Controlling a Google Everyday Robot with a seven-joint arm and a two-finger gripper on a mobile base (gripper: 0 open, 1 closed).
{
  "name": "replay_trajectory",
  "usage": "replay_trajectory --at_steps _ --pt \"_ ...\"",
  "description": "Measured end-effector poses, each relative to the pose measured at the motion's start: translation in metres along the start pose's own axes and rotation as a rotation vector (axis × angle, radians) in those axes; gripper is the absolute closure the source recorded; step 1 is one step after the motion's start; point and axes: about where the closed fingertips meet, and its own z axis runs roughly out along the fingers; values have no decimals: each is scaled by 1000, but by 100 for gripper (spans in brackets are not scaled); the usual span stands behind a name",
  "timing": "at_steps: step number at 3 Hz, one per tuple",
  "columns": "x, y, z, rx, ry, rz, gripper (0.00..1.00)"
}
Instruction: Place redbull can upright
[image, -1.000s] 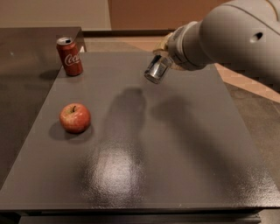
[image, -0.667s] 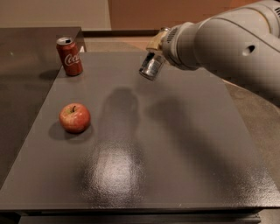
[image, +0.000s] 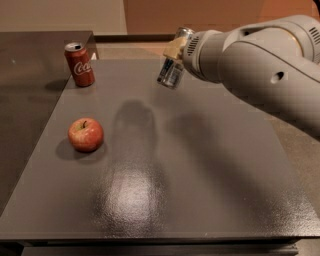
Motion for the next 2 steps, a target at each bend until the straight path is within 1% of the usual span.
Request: replay_trajectory --at_steps 1,2 --pt "3 -1 -2 17 24 -90 100" --pt "7 4 -3 44 80 -265 100"
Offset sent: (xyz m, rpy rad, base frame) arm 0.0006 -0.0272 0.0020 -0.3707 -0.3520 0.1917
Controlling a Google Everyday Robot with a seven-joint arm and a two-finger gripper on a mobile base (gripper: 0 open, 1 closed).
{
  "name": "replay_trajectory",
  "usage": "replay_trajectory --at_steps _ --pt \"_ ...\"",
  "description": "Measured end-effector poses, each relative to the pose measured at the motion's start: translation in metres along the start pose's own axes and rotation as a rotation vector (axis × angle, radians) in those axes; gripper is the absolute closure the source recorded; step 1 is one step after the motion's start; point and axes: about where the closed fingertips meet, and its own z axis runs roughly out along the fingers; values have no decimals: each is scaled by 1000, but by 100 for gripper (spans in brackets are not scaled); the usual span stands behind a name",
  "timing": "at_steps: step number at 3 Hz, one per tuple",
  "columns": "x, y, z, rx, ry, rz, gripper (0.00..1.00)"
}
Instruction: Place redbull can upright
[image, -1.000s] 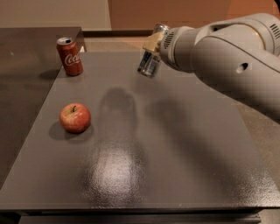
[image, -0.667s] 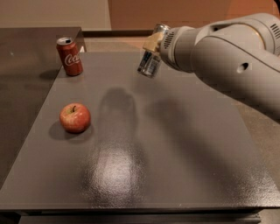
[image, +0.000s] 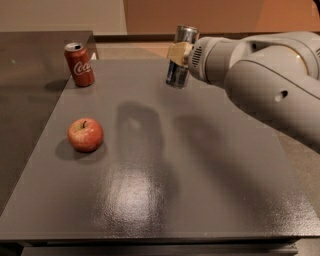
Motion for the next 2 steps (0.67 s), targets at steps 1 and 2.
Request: replay_trajectory --at_steps 1,2 --pt "1 6 0 28 60 -152 100" --pt "-3 19 -3 41 109 -226 100"
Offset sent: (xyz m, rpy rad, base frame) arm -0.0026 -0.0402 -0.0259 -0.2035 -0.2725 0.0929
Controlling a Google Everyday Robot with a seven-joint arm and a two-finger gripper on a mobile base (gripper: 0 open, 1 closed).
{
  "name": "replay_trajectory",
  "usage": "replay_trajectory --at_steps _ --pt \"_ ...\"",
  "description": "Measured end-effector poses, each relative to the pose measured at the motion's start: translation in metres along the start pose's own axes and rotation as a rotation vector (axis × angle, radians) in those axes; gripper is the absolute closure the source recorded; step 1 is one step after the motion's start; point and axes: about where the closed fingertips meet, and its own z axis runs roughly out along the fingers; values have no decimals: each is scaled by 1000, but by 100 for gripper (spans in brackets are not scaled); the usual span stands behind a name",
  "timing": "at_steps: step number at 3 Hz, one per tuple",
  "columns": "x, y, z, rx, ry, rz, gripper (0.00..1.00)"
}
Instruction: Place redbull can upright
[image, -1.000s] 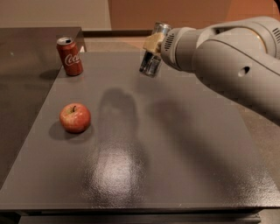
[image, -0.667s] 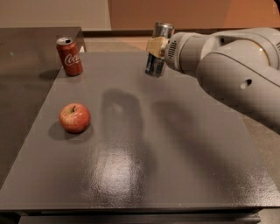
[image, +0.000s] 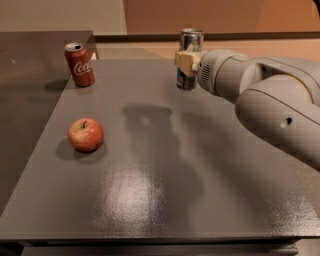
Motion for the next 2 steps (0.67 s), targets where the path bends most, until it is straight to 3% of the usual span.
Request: replay_trajectory --at_steps 2 --pt "-15 27 -19 -11 59 -79 100"
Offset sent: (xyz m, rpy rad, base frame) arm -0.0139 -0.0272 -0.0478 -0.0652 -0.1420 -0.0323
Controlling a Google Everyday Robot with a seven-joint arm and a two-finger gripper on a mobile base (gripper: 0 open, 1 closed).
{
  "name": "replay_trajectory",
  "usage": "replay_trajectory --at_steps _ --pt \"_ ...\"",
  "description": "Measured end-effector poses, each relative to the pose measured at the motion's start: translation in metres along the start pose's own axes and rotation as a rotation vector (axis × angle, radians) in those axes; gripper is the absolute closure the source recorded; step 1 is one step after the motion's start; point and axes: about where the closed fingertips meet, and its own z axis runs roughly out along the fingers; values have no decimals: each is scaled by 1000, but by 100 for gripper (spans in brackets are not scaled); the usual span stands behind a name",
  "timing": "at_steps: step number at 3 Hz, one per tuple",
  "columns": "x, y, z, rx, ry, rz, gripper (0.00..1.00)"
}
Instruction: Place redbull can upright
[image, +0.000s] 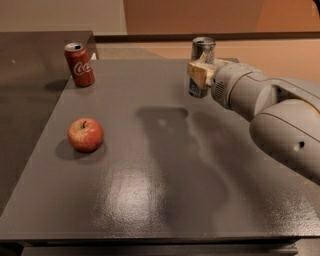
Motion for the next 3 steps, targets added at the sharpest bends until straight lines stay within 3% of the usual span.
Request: replay_trajectory --at_steps 3 --pt "-31 5 -7 0 21 -16 100"
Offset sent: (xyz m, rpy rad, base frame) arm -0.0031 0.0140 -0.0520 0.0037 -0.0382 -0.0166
